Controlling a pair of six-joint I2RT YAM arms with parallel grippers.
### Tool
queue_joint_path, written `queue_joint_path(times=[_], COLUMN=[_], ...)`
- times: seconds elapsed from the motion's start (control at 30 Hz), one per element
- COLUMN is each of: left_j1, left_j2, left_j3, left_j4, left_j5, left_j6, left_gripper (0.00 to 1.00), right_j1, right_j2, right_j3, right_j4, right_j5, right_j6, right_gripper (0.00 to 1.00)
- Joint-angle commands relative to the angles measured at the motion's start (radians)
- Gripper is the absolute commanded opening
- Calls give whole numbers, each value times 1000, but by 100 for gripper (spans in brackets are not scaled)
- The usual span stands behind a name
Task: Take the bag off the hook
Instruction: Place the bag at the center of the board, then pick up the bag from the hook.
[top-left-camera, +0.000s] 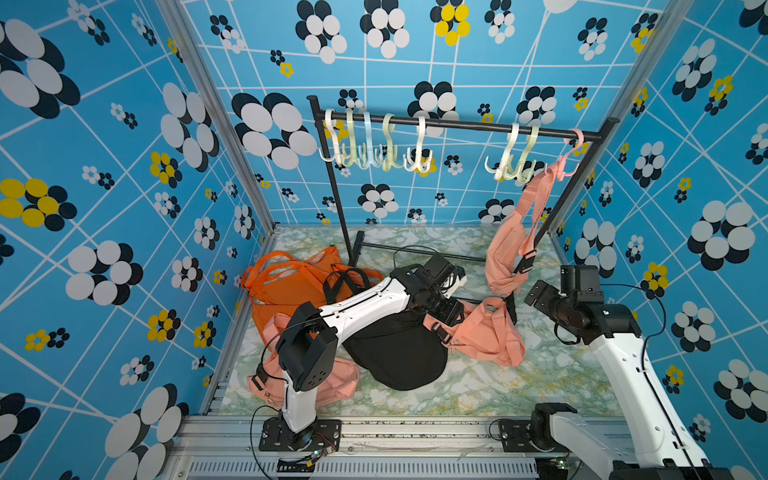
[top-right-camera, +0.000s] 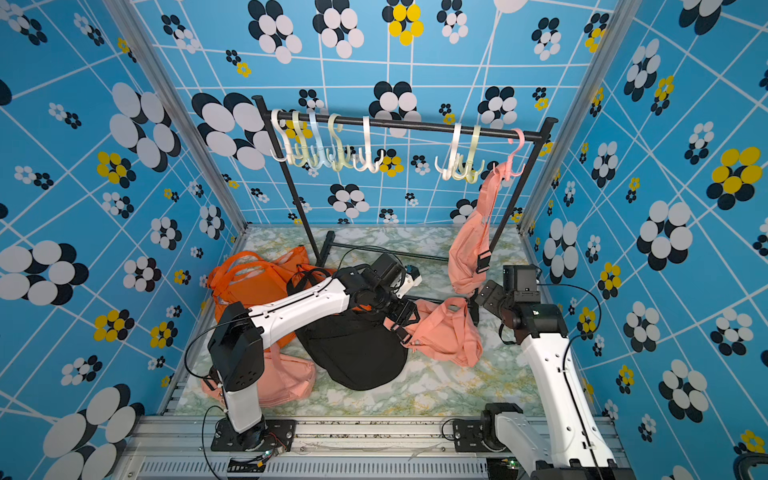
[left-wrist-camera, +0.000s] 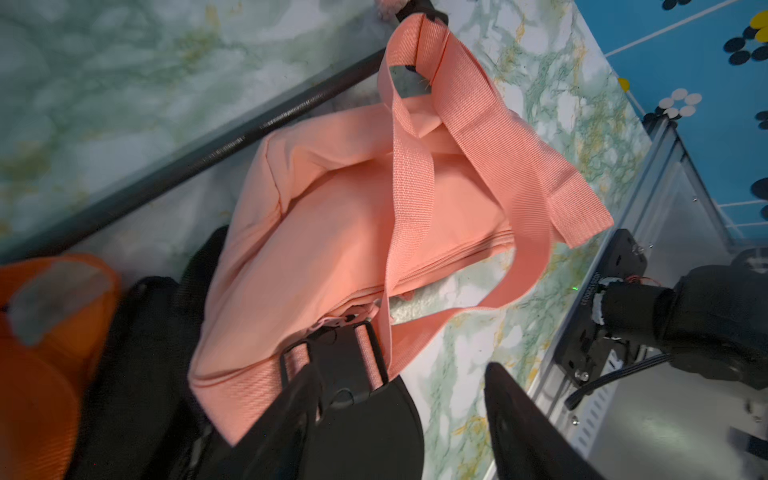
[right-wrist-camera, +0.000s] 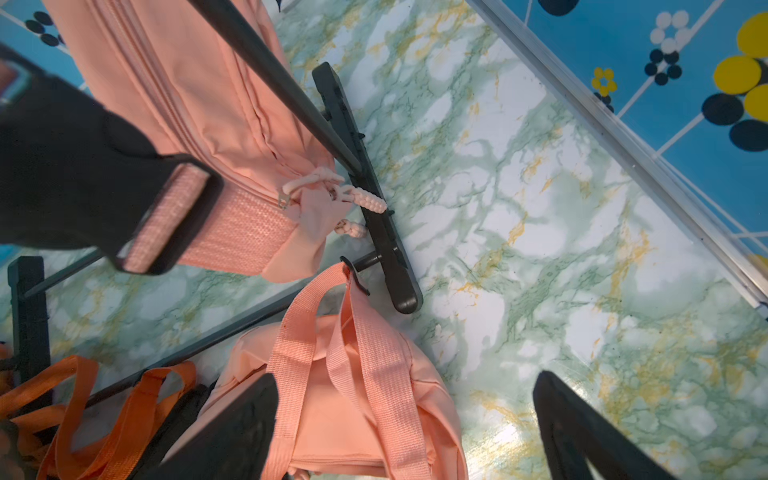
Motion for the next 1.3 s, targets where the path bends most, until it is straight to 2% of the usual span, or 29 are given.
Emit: queue_joint_path(times=[0.0, 0.07, 0.13, 0.33, 0.47, 0.57, 0.6, 0.63, 0.7, 0.73, 0.8, 0.9, 0.97, 1.1, 1.27], left_j1=[-5, -6, -5, -3, 6, 23, 30, 38, 54, 65, 83, 109, 126, 164, 216], left_j2=[-52, -19, 31, 130, 120, 99, 92, 78, 53, 40, 16, -6, -7, 15, 81], left_j3=[116, 184, 262, 380, 353, 315, 298, 279, 235, 216, 186, 183, 206, 287, 378], left_j4=[-19, -1, 8, 55, 81, 101, 109, 127, 163, 182, 211, 224, 217, 201, 248], left_j5=[-129, -121, -86, 39, 63, 80, 80, 82, 82, 82, 78, 64, 45, 10, -18], left_j6=[123, 128, 112, 37, 13, -13, -25, -37, -65, -80, -98, -92, -77, -57, -77], left_gripper=[82, 88, 99, 99, 99, 99, 99, 99, 99, 99, 99, 99, 99, 99, 99], right_j1=[-4, -3, -4, -3, -4, -4, -3, -3, 1, 13, 55, 133, 161, 175, 175], right_j2=[-25, -25, -9, 102, 194, 263, 288, 313, 350, 365, 385, 401, 402, 385, 344], right_j3=[25, 36, 56, 222, 347, 428, 454, 477, 513, 524, 543, 563, 564, 596, 622], right_j4=[77, 118, 143, 181, 207, 236, 244, 251, 264, 277, 287, 285, 286, 271, 157], right_j5=[-48, -91, -132, -198, -211, -230, -246, -268, -320, -338, -338, -349, -401, -590, -826], right_j6=[-50, -63, -67, -88, -123, -142, -143, -138, -110, -95, -86, -82, -68, -21, 15], right_gripper=[91, 87, 84, 87, 86, 79, 72, 59, 26, 12, 1, 0, 0, 0, 0])
